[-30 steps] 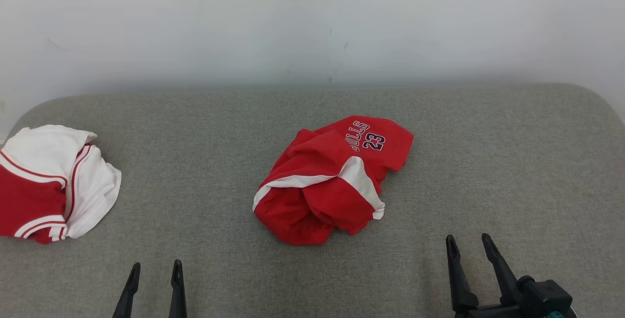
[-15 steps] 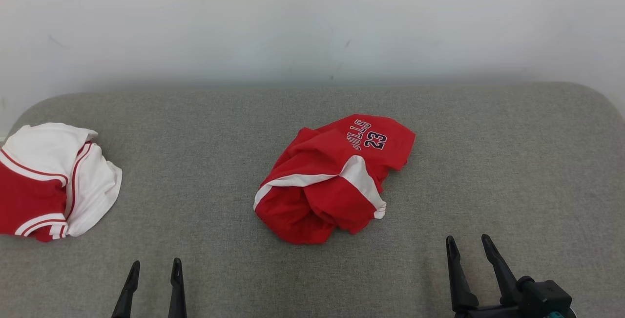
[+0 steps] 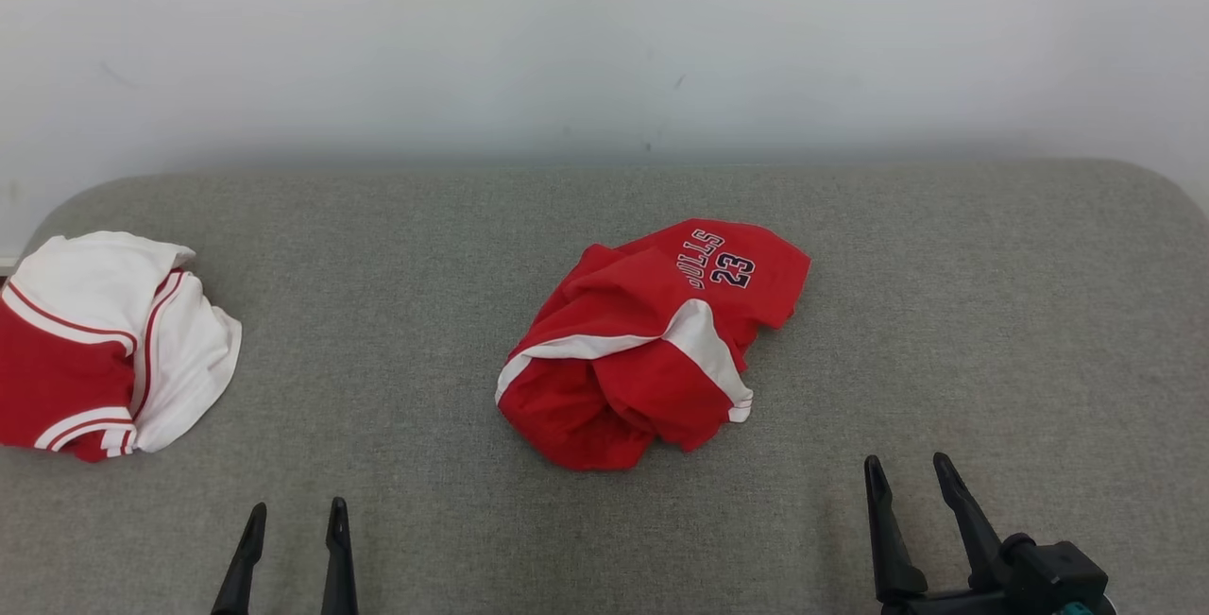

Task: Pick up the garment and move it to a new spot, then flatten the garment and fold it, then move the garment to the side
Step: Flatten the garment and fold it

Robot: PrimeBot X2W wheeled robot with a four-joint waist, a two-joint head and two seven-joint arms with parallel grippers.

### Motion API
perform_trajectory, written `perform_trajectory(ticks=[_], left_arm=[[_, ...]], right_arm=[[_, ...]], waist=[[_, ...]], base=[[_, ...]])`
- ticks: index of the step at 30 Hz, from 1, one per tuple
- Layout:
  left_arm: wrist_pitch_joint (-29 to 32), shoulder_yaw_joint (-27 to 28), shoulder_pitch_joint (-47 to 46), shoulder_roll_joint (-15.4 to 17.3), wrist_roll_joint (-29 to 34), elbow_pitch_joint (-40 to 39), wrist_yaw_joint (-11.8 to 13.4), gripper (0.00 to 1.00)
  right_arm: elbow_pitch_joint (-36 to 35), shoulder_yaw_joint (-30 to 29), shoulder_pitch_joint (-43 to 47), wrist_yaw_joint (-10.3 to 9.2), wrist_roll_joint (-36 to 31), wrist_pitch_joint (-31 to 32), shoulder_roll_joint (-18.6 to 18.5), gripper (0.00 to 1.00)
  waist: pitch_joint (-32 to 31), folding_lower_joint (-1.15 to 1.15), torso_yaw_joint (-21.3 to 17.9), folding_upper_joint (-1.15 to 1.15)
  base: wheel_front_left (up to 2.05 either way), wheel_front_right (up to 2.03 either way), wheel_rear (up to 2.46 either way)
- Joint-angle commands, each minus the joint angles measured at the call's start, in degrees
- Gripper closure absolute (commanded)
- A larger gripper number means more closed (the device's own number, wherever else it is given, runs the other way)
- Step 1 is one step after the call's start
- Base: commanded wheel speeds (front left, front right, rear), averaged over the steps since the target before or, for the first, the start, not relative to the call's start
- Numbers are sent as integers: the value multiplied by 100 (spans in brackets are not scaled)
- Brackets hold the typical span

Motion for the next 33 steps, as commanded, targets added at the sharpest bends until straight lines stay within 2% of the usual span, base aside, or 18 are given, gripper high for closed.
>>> perform_trajectory(ticks=[1, 10, 18, 22, 25, 33], left_arm=[[-14, 15, -43, -8, 9, -19, 4, 0], [-14, 46, 4, -9, -15, -20, 3, 0], [-14, -107, -207, -9, -31, 19, -43, 0], [-14, -181, -295, -9, -90, 27, -30, 0], [-14, -260, -360, -9, -112, 50, -36, 0], [-14, -518, -479, -9, -175, 120, -34, 0]], right_arm=[[10, -10, -28, -12, 12, -8, -3, 0], [65, 96, -335, -12, -96, -8, -1, 0], [362, 171, -850, -12, -438, -8, -2, 0], [899, 223, -1228, -12, -659, -9, -6, 0], [1601, 304, -1669, -12, -884, -8, -39, 0], [2771, 283, -2255, -12, -1003, -8, -318, 0]], waist=[[3, 0, 3, 0], [13, 0, -42, 0], [115, 0, 202, 0], [222, 0, 352, 0], [296, 0, 476, 0], [428, 0, 846, 0]], base=[[0, 0, 0], [0, 0, 0], [0, 0, 0], [0, 0, 0], [0, 0, 0], [0, 0, 0]])
